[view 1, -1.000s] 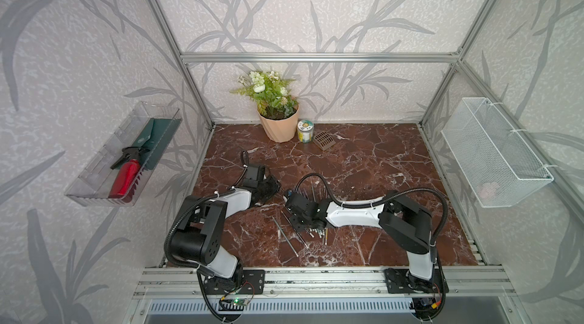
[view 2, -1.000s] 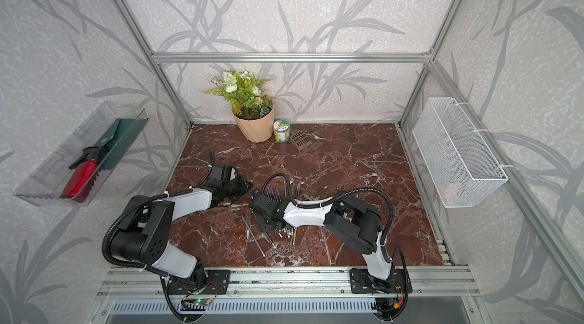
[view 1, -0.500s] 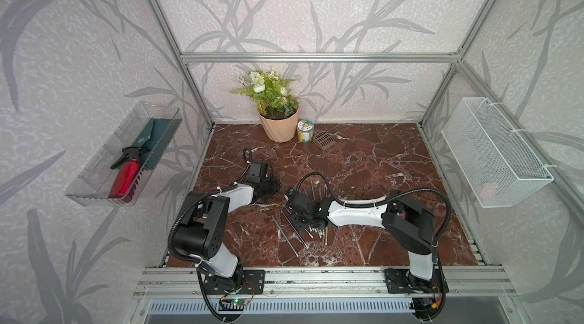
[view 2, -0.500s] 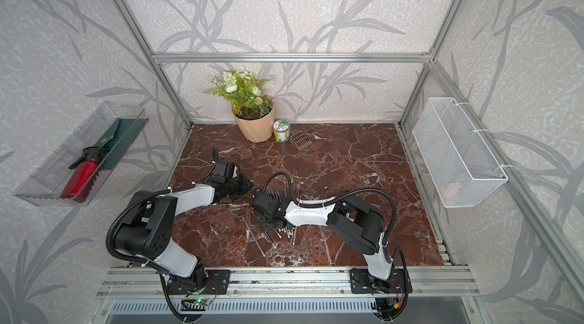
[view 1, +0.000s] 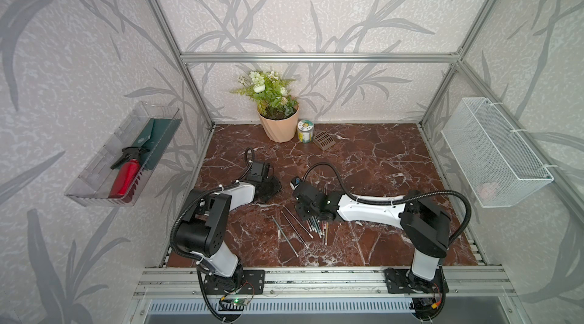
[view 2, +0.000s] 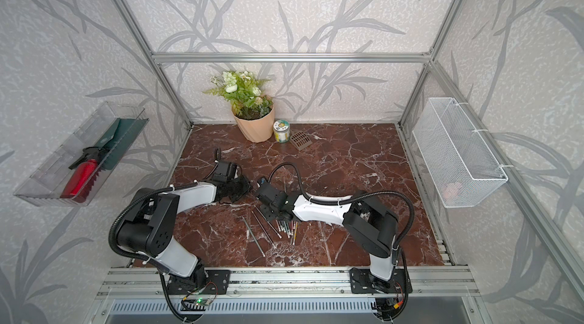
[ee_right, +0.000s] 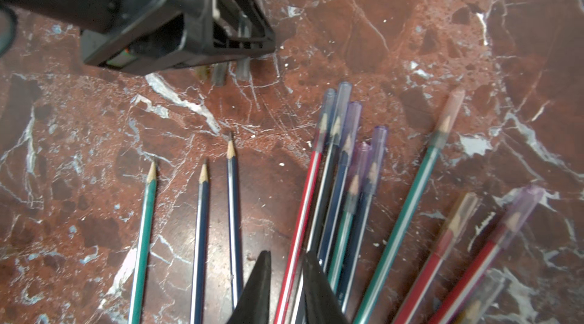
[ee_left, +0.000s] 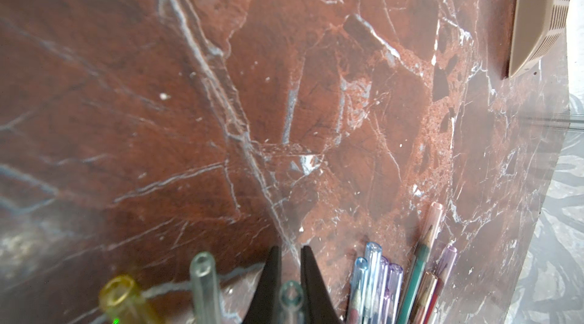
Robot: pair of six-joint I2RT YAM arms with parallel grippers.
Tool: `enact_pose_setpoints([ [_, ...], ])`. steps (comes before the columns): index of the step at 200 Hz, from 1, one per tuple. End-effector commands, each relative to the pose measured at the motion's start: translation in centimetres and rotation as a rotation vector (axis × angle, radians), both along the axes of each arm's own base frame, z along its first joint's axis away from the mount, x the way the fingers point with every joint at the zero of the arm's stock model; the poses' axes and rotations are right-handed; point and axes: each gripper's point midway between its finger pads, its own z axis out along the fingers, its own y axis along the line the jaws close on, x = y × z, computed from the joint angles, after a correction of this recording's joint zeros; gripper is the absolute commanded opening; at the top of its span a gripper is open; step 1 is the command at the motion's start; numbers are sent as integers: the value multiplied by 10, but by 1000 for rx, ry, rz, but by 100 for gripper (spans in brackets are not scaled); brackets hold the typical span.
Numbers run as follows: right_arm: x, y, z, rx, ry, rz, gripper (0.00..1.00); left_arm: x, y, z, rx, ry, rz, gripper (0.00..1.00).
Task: Remove the protective cover of the pencils
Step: Place the protective sleeve at the center of the board.
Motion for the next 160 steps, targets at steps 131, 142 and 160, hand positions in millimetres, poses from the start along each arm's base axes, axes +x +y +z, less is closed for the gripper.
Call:
enact_pose_setpoints([
  [131,7,3,-40,-106,77,-2,17,1,3,2,43,10,-5,16],
  [142,8,2,-42,-110,79,-6,17,0,3,1,45,15,-5,17],
  [160,8,3,-46,-117,85,-5,17,0,3,2,46,12,-6,18],
])
